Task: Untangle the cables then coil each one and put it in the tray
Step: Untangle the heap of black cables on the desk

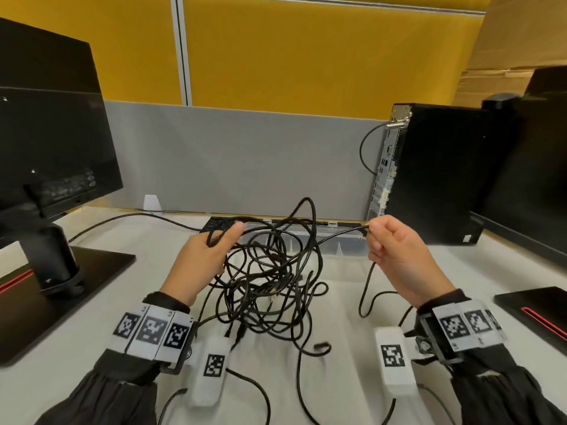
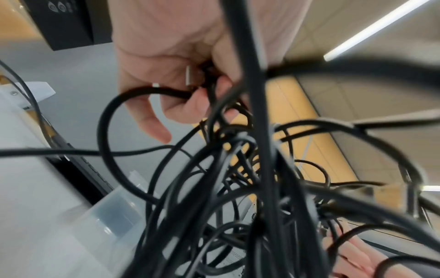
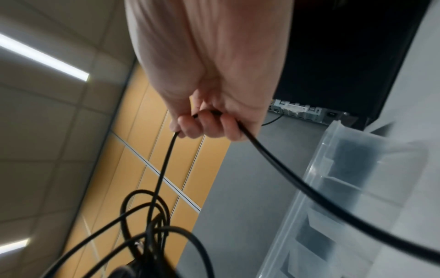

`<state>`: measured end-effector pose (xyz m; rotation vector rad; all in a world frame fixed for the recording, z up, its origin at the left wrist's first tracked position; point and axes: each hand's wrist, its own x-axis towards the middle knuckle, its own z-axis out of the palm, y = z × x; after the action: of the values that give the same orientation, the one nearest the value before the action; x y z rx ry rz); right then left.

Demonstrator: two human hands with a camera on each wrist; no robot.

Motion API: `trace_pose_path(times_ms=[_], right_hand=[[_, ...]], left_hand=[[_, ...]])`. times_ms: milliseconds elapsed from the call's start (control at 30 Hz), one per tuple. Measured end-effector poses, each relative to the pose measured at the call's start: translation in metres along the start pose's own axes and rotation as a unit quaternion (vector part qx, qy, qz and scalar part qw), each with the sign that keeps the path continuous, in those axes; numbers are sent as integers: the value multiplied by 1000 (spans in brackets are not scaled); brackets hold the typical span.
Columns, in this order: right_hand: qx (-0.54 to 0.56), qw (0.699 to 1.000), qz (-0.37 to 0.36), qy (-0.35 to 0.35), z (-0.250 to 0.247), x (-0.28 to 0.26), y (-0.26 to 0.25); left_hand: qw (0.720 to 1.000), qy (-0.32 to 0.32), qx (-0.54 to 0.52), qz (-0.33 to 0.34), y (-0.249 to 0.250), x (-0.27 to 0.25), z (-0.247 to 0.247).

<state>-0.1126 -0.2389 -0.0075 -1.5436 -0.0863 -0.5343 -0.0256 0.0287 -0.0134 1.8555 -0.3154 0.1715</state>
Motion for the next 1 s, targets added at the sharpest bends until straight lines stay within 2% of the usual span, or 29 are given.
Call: trace_pose_path(times_ms=[267,333,433,500,633,800,867,967,1000], right_hand=[[-66,993,-57,77,4,-4,-7],[-109,990,-66,63,4,-7,-14],[-183,981,-69,-8,7,-11,-30],[-285,953,-80,-62,11,-13,-41],[-493,854,-92,-135,35,-17,-56],[-637,738,-176,-140,70,-21,-65],[-641,730,-182,-153,81,-18,-64],[-601,765,-158,-171,90,-9,-60],[-604,763,-141,-179,92,-5,-57]], left_hand=[[998,16,-39,37,0,-1,0],[997,44,-33,52,2,-3,1],[994,76,-25,68,4,-3,1],[993,83,-28,77,4,-3,1],[991,95,-52,80,4,-4,4],[989,95,-73,89,4,-6,6],[987,97,-95,84,4,-5,6],[984,99,-135,64,4,-3,4],[983,96,-148,58,4,-3,4]])
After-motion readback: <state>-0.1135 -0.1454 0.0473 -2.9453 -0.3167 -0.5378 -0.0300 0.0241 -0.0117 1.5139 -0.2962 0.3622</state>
